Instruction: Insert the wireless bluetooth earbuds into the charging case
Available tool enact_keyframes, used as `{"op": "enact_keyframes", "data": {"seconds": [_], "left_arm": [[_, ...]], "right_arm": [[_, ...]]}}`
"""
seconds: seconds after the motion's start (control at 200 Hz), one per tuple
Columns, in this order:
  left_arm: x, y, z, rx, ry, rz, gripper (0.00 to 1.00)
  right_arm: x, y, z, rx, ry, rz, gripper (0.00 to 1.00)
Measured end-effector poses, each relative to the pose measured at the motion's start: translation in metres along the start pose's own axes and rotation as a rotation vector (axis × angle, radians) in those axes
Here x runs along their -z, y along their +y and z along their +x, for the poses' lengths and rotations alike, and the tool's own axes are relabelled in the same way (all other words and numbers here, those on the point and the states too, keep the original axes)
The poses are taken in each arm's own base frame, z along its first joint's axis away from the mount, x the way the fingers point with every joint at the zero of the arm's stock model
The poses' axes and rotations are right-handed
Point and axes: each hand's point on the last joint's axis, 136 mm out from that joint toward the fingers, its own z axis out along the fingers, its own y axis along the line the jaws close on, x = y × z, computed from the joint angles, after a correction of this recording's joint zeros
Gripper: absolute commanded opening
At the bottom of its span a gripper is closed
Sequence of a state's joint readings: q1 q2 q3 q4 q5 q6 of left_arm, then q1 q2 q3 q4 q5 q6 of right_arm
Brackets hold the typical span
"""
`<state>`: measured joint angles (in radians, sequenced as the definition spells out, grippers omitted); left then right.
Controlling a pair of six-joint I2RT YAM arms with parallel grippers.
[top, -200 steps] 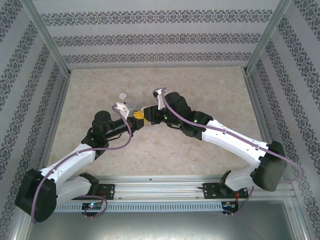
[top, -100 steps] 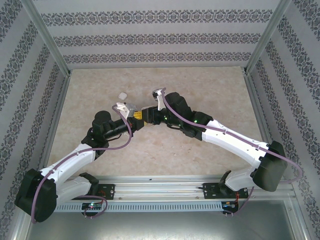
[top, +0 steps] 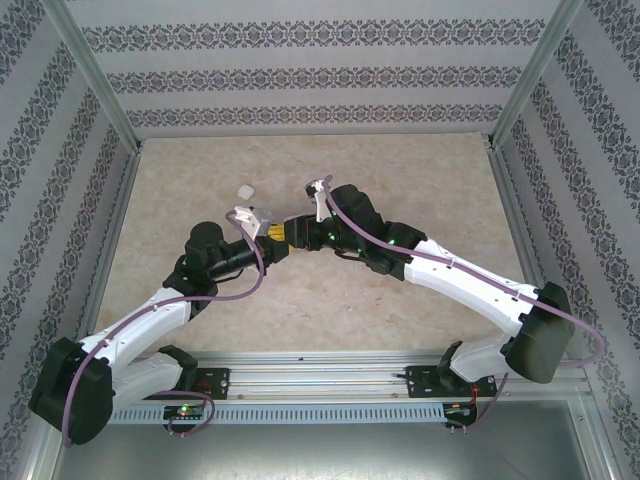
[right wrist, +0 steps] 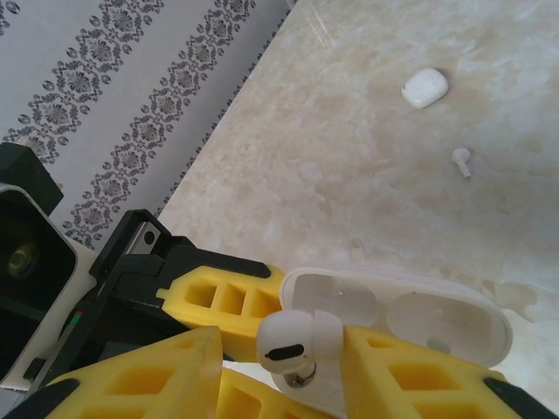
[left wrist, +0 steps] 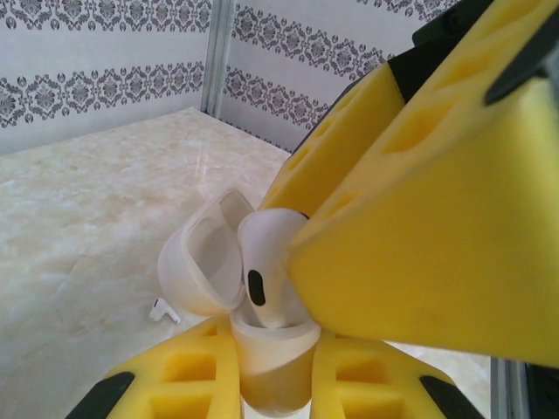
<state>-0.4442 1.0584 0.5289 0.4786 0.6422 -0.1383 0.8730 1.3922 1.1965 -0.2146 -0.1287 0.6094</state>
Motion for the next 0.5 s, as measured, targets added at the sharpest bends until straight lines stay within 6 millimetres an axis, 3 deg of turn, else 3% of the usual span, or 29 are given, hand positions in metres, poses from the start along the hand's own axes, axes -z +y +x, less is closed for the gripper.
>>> {"op": "enact_keyframes", "data": {"seconds": [0.5], "left_arm": [[0.000, -0.001, 0.002, 0.004, 0.007, 0.005, 0.00]], "right_arm": [[0.003, -0.017, -0.003, -0.094, 0.010, 0.045, 0.48]]}}
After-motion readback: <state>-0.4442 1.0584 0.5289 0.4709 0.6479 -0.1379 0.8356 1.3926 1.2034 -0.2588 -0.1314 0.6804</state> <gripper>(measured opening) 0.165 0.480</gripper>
